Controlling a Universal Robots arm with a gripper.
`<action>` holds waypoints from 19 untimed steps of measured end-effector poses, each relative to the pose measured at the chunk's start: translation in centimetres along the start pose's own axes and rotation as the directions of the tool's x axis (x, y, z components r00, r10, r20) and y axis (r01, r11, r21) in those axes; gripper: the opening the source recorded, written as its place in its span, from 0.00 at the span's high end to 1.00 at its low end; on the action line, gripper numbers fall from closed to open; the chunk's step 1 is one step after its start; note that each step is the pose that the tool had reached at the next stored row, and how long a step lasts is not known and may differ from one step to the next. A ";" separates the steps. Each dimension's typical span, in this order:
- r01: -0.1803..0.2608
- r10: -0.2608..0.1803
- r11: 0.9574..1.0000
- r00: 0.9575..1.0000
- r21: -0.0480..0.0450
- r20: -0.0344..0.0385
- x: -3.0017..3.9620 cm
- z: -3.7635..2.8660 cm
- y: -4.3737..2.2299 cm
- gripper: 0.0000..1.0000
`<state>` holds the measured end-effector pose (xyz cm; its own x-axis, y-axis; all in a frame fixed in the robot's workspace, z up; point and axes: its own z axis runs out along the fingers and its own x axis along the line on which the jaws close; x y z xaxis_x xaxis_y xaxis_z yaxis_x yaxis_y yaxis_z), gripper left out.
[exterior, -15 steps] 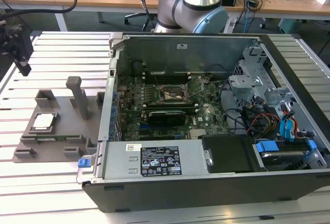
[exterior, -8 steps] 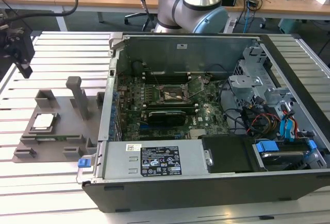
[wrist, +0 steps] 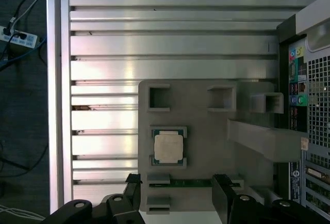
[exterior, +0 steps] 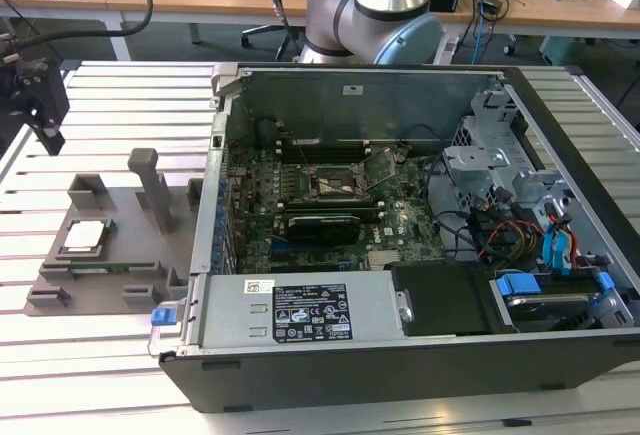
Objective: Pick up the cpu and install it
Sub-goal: 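Pick up the cpu and move it towards the insertion slot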
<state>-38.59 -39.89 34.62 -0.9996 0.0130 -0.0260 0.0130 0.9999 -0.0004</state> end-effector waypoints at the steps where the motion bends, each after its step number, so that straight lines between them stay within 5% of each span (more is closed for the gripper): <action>1: 0.000 0.000 1.000 1.000 0.000 0.000 0.00 0.07 0.00 0.34; 19: 0.000 0.000 1.000 1.000 0.000 0.000 0.03 1.24 0.00 0.34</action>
<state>-38.59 -39.88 33.38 -0.9996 0.0130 -0.0260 0.0130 0.9999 -0.0004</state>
